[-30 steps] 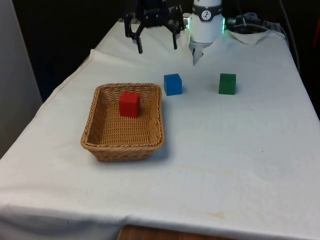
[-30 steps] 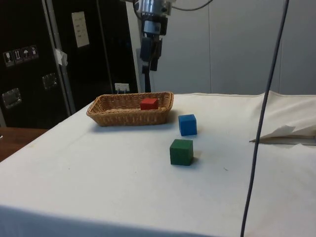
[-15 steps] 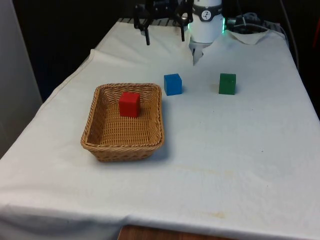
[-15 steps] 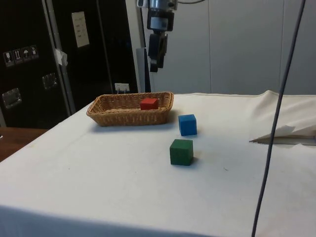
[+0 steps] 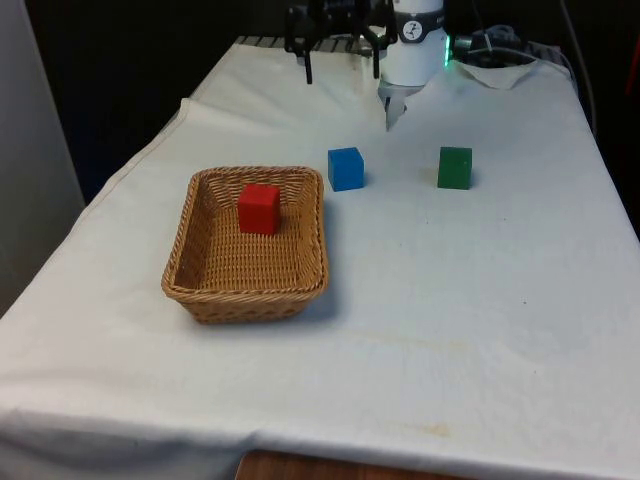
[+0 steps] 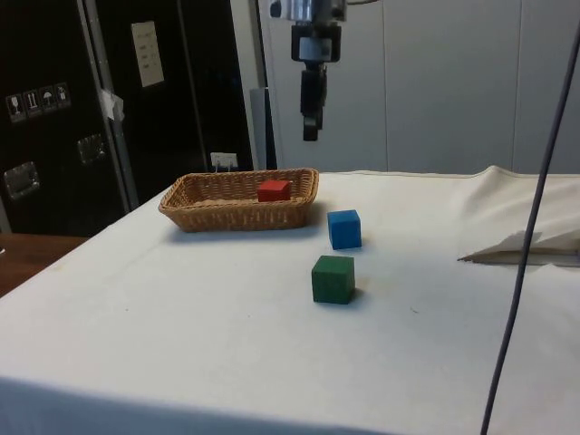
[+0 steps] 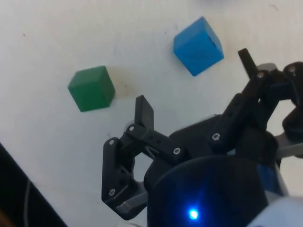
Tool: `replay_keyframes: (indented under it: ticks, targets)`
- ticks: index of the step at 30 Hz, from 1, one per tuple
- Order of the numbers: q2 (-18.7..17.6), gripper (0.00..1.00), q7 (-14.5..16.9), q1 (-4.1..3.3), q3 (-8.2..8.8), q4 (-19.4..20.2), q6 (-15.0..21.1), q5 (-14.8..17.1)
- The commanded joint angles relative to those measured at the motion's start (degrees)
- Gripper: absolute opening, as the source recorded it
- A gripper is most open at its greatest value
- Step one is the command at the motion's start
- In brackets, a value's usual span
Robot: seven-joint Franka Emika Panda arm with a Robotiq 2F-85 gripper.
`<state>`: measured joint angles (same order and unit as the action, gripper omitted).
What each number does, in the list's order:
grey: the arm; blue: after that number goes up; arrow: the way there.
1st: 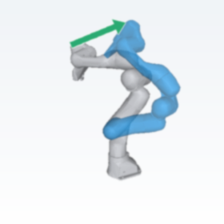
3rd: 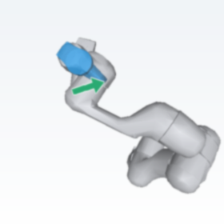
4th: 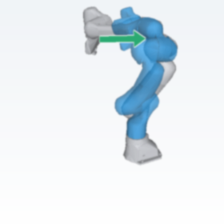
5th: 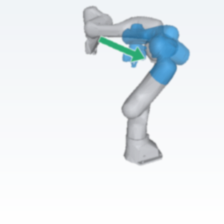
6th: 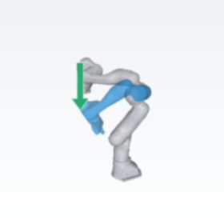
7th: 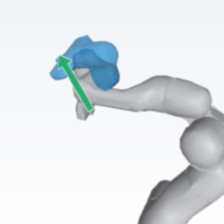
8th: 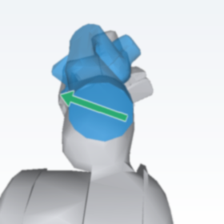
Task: Pick up exactly two blocks and place them into the basket.
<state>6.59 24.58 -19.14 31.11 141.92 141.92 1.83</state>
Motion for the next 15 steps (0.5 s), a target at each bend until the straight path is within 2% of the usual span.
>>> replay_keyframes:
  ticks: [1, 4, 5, 6, 12, 13, 15]
  targets:
    - [0.06, 1.0, -1.38, 0.29, -0.29, 0.8, 1.15, -2.01]
    - [0.63, 1.0, -1.6, 0.4, -0.23, 2.41, 1.66, -3.67]
    - [0.74, 1.0, -0.69, 0.0, -0.06, 2.12, 0.74, -2.35]
    - [0.63, 1.0, -1.49, 0.4, -0.17, 2.81, 1.89, -3.9]
    - [-0.11, 1.0, 0.0, 0.4, 0.57, 4.87, 3.5, -4.41]
    - [0.23, 1.0, 0.23, 0.29, 0.57, 4.76, 2.64, -3.78]
    - [-0.69, 1.0, 0.69, 0.4, 0.8, 5.27, 4.07, -4.24]
